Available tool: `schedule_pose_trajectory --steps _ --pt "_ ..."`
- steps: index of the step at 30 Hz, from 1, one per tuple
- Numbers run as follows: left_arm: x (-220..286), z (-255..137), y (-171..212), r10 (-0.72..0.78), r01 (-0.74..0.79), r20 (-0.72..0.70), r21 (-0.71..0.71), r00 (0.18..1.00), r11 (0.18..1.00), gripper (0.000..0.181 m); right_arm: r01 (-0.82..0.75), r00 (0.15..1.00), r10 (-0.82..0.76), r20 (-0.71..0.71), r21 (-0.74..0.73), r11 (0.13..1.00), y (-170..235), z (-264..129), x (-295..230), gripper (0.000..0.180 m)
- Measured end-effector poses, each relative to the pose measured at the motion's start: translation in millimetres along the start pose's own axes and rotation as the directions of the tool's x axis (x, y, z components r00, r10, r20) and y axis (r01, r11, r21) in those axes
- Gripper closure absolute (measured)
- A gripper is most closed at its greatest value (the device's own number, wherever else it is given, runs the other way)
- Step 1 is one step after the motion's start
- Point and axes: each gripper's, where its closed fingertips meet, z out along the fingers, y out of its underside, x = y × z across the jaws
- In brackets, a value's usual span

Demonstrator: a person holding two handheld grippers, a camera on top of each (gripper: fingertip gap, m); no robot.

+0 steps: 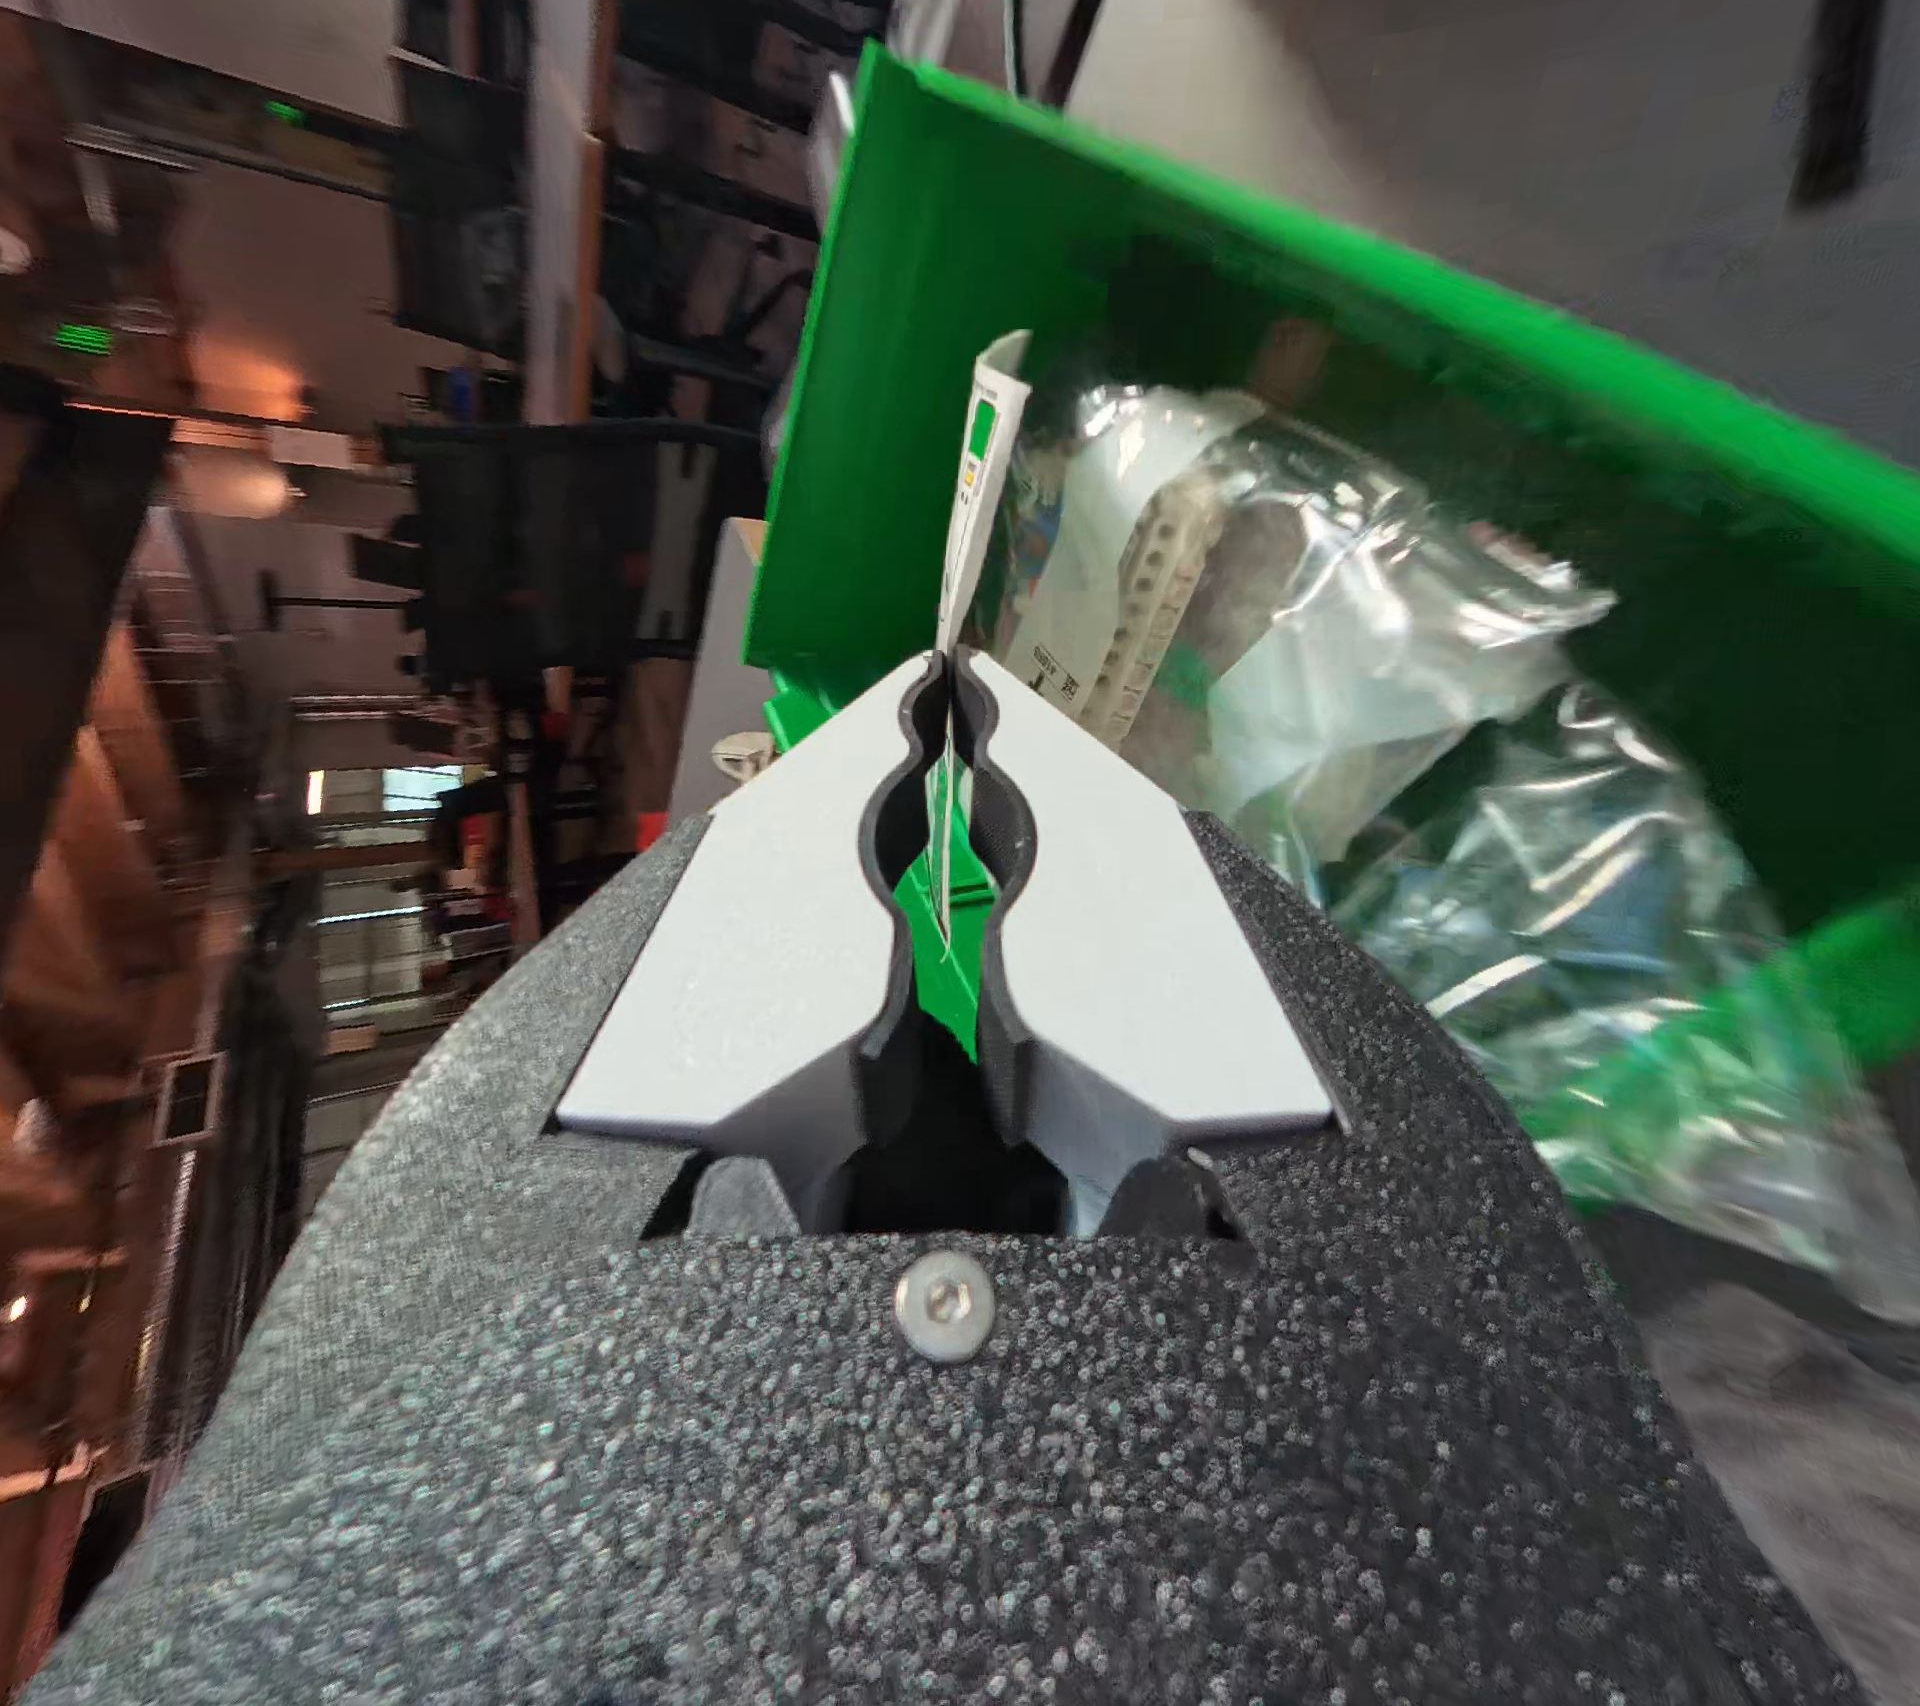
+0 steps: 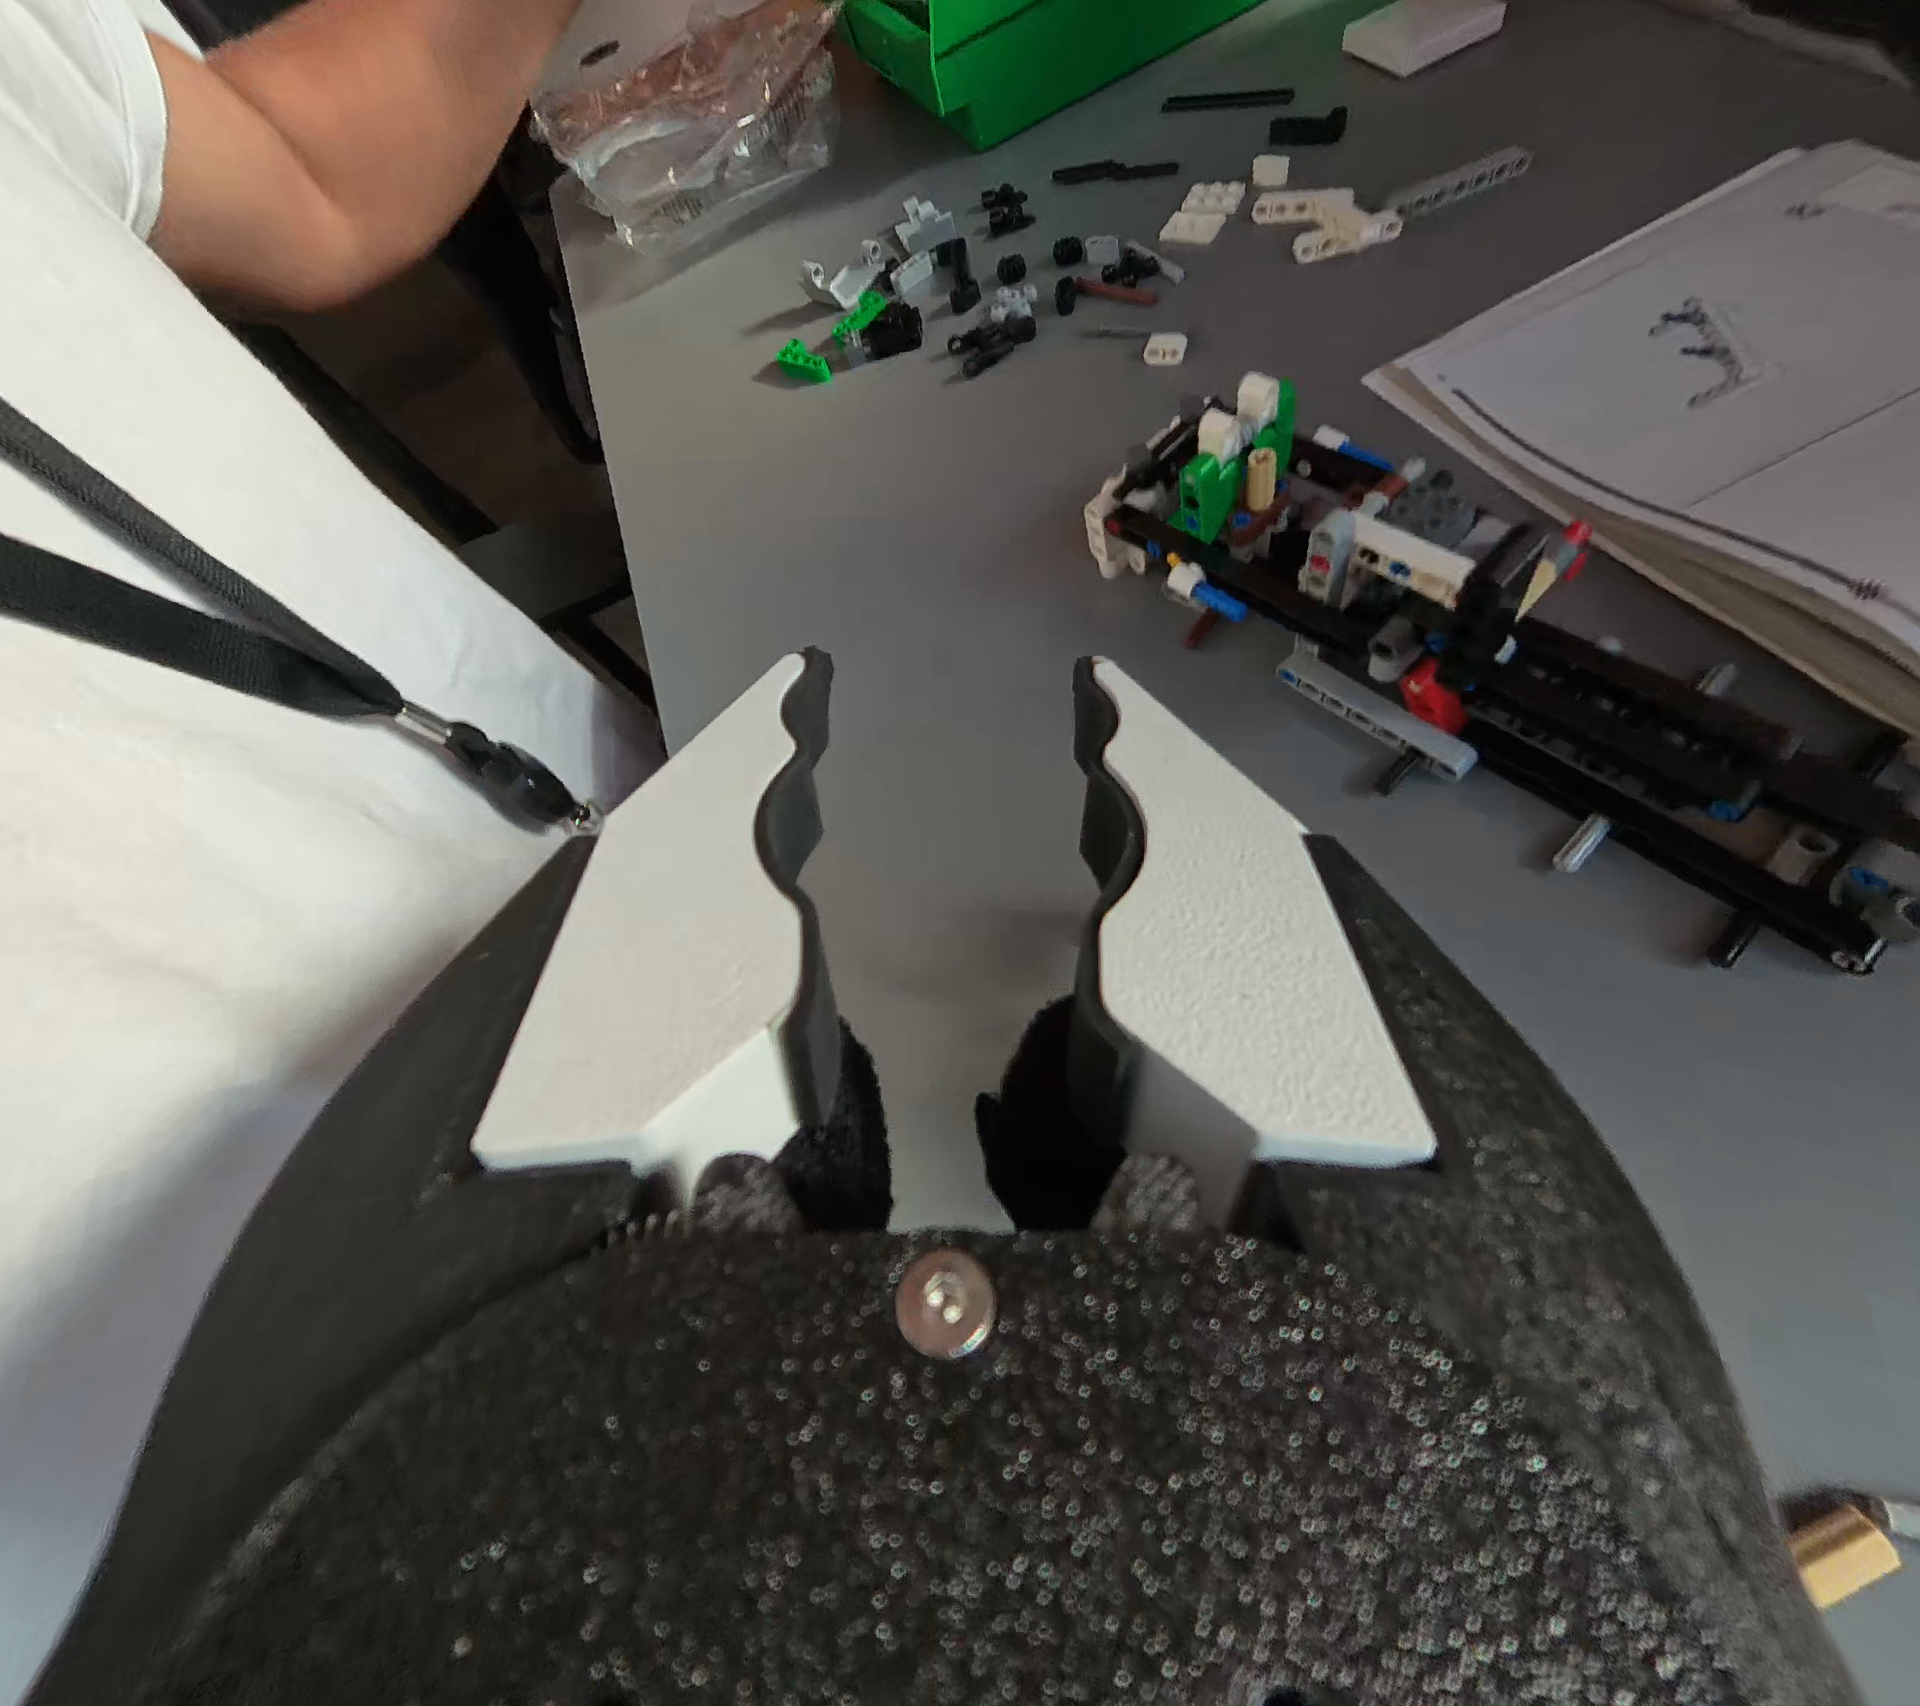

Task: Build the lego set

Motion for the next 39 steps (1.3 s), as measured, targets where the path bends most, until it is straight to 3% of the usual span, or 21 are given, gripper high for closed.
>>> schedule_pose_trajectory --steps 3,8,14,18,21,24,26,28,29,31,33,36,39 --pt "13.6 -84.1 -50.6 -0.058 0.030 0.195 0.145 0.979 0.989 0.181 -0.050 0.998 0.053 -0.018 0.104 0.993 -31.2 10.0 -9.2 0.137" --pt "89.5 -200.5 -118.6 -0.052 -0.088 0.435 0.296 0.899 0.951 0.181 -0.319 0.931 0.280 0.236 0.149 0.936 -61.3 56.4 -53.2 0.132" --pt "187.9 -269.9 -151.3 -0.065 -0.143 0.440 0.424 0.895 0.894 0.181 -0.508 0.802 0.439 0.405 0.076 0.858 -70.3 111.3 -98.2 0.128" --pt "233.3 -297.2 -160.5 -0.027 -0.206 0.448 0.465 0.894 0.861 0.181 -0.675 0.641 0.561 0.523 0.037 0.737 -60.9 123.0 -113.2 0.141" --pt "263.7 -313.0 -168.2 -0.021 -0.210 0.408 0.513 0.913 0.832 0.173 -0.700 0.629 0.569 0.530 0.068 0.711 -43.8 118.1 -120.1 0.180" --pt "299.4 -322.3 -169.6 -0.030 -0.101 0.206 0.598 0.978 0.795 0.165 -0.580 0.755 0.465 0.462 0.141 0.802 -27.1 100.0 -129.1 0.180" --pt "313.6 -343.0 -169.8 -0.110 0.112 -0.046 0.692 0.993 0.713 0.161 -0.446 0.842 0.329 0.427 0.209 0.870 -24.8 77.3 -134.5 0.180" --pt "306.5 -362.0 -166.9 -0.242 0.422 -0.347 0.694 0.906 0.584 0.157 -0.325 0.907 0.221 0.358 0.264 0.908 -22.2 54.6 -131.4 0.180" --pt "297.5 -370.8 -166.0 -0.294 0.584 -0.507 0.651 0.810 0.485 0.155 -0.291 0.918 0.184 0.351 0.281 0.914 -22.0 42.9 -131.9 0.180" --pt "280.4 -378.0 -167.1 -0.323 0.842 -0.782 0.449 0.533 0.300 0.151 -0.261 0.901 0.115 0.417 0.312 0.914 -23.2 19.3 -144.0 0.180" --pt "271.8 -387.3 -177.0 -0.207 0.954 -0.938 0.244 0.277 0.173 0.150 -0.235 0.876 0.058 0.479 0.318 0.918 -19.1 3.6 -157.9 0.180" --pt "279.8 -401.2 -197.1 -0.030 0.982 -0.996 0.079 0.085 0.173 0.150 -0.231 0.874 0.038 0.485 0.345 0.910 -13.3 -7.8 -161.2 0.180" --pt "286.6 -404.9 -211.8 0.015 0.983 -0.999 0.033 0.030 0.182 0.160 -0.236 0.862 0.037 0.505 0.337 0.911 -3.5 -17.0 -165.1 0.180"
